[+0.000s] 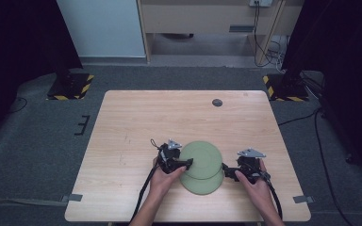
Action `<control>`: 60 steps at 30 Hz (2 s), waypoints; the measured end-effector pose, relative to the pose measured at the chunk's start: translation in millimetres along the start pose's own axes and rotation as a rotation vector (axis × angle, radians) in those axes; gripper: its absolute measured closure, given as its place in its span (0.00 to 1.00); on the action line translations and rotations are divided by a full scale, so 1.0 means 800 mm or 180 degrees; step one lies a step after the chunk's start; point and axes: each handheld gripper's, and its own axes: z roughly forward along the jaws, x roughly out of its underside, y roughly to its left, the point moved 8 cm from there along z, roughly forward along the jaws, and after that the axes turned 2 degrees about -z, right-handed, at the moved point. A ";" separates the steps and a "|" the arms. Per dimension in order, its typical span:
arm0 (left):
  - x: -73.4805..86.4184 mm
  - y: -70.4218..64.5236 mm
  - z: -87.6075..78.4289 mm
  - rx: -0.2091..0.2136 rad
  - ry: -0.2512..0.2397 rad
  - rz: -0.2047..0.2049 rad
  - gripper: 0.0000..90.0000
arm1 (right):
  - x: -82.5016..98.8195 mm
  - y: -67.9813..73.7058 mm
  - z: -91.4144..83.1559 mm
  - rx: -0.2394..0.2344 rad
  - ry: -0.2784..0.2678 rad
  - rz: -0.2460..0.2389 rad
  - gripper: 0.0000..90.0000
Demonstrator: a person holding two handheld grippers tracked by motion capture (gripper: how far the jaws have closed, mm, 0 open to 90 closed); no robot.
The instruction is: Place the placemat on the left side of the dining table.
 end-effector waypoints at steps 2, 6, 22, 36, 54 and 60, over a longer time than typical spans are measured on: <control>0.000 0.000 0.000 0.0007 0.0003 -0.0006 0.36 | -0.002 0.002 0.000 -0.0023 -0.0028 0.0004 0.08; 0.000 0.000 0.000 0.0014 0.0008 -0.0005 0.36 | 0.000 0.011 0.003 -0.0076 0.0000 -0.0014 0.08; -0.001 0.002 0.000 0.0037 -0.0005 0.0000 0.38 | -0.005 0.013 0.002 -0.0102 -0.0056 -0.0004 0.08; -0.001 0.003 0.001 0.0119 -0.0030 0.0004 0.37 | -0.004 0.018 0.006 -0.0128 -0.0010 -0.0009 0.07; -0.030 -0.021 -0.030 0.0099 -0.0449 0.0161 0.63 | -0.004 0.017 0.007 -0.0150 -0.0017 -0.0010 0.05; -0.026 -0.035 -0.021 0.0213 -0.0336 0.0239 0.74 | -0.004 0.017 0.007 -0.0153 -0.0022 -0.0001 0.05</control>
